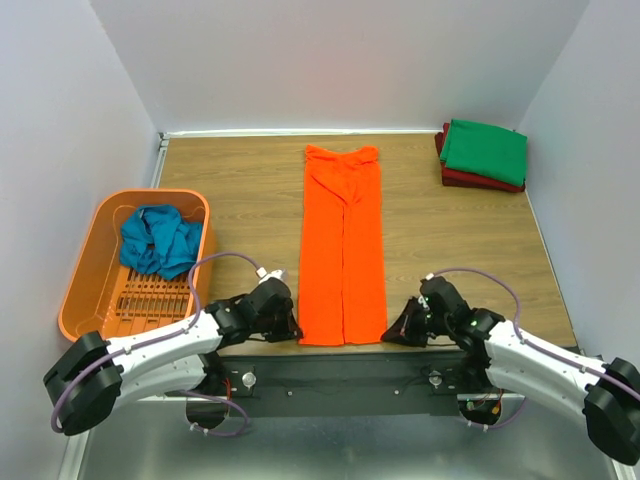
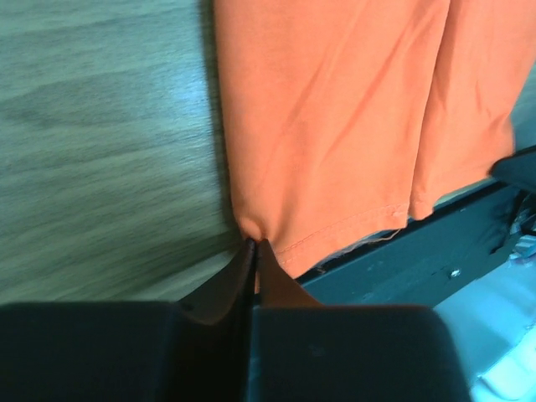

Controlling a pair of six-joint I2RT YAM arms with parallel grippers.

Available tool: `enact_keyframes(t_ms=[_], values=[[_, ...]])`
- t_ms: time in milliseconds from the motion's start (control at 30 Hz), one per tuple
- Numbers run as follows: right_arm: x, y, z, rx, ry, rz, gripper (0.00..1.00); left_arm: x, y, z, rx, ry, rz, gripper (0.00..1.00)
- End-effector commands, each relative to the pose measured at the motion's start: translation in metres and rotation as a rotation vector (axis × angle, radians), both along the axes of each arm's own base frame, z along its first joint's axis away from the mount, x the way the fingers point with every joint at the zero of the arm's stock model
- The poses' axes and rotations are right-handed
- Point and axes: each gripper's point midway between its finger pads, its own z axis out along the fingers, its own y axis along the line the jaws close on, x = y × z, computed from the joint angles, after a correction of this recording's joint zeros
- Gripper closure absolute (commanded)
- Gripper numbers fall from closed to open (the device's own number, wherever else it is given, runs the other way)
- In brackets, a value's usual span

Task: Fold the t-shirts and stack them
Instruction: Fold the tshirt

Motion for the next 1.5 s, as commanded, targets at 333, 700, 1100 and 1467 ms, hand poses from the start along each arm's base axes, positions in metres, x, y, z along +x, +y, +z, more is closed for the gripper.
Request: enact_keyframes(t_ms=[333, 700, 1100, 1467], values=[[0.027, 0.009, 0.029, -0.017, -0.138, 0.036, 0.93, 0.041, -0.049, 0.065, -0.153, -0.217, -0.069, 1.0], [0.105, 0.015, 0.052, -0.255, -0.354, 0.041, 0.94, 0.112, -0.06, 0.089, -0.057, -0.452, 0.042, 1.0], [0.198, 0.011, 0.073, -0.492, -0.502, -0.05, 0.94, 0.204, -0.054, 0.102, -0.046, -0.556, 0.239, 1.0], [0.266, 0.003, 0.054, -0.565, -0.497, -0.125, 0.99, 0.274, -0.047, 0.095, -0.024, -0.552, 0.31, 1.0]])
